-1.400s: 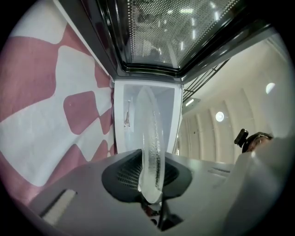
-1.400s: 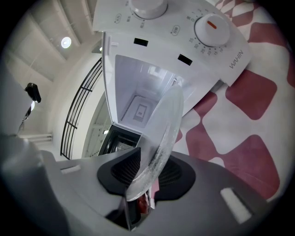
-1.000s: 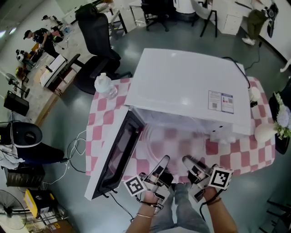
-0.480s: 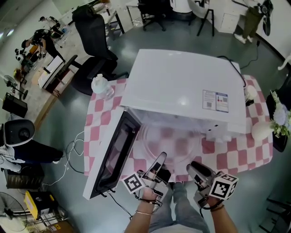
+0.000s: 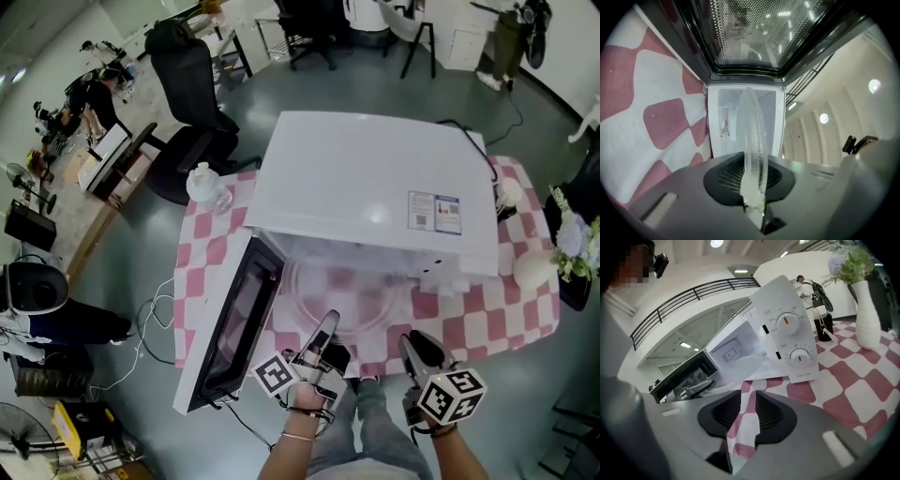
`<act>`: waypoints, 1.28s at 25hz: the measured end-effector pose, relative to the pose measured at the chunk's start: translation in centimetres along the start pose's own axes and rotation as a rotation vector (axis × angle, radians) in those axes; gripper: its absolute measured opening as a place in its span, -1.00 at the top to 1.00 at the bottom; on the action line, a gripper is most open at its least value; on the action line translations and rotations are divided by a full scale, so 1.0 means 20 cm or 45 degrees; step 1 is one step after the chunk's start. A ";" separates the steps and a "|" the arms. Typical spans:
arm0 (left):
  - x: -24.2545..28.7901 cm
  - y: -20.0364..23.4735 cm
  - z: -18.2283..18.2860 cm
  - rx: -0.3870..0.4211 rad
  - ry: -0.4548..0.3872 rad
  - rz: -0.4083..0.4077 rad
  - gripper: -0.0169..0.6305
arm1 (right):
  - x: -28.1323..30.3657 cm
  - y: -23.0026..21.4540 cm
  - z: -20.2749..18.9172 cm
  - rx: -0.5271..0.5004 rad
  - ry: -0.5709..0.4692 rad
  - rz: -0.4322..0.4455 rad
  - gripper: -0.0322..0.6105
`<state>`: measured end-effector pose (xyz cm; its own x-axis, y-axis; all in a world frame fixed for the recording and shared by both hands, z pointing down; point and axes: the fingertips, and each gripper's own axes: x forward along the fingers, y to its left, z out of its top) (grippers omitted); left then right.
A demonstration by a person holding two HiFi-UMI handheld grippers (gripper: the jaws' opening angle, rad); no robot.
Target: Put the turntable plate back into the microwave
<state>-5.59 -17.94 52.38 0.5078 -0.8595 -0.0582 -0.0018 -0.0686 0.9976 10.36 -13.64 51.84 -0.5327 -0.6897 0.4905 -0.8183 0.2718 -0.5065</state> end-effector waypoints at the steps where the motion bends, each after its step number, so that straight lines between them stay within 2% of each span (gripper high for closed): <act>1: 0.00 0.00 0.00 0.002 -0.001 0.011 0.83 | 0.00 -0.01 0.00 -0.028 -0.003 -0.039 0.61; 5: 0.01 0.00 0.00 0.003 -0.002 0.040 0.83 | 0.00 -0.04 0.01 -0.161 0.022 -0.195 0.86; 8: 0.02 -0.01 0.01 0.018 0.004 0.039 0.83 | 0.00 -0.05 0.01 -0.241 0.045 -0.249 0.87; 32: 0.25 0.05 0.14 -0.005 -0.012 0.056 0.81 | 0.11 -0.18 0.01 -0.261 0.108 -0.358 0.87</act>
<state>-5.42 -23.60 53.00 0.4995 -0.8662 -0.0144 -0.0203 -0.0283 0.9994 12.17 -16.36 54.67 -0.2898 -0.7009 0.6518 -0.9571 0.2144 -0.1950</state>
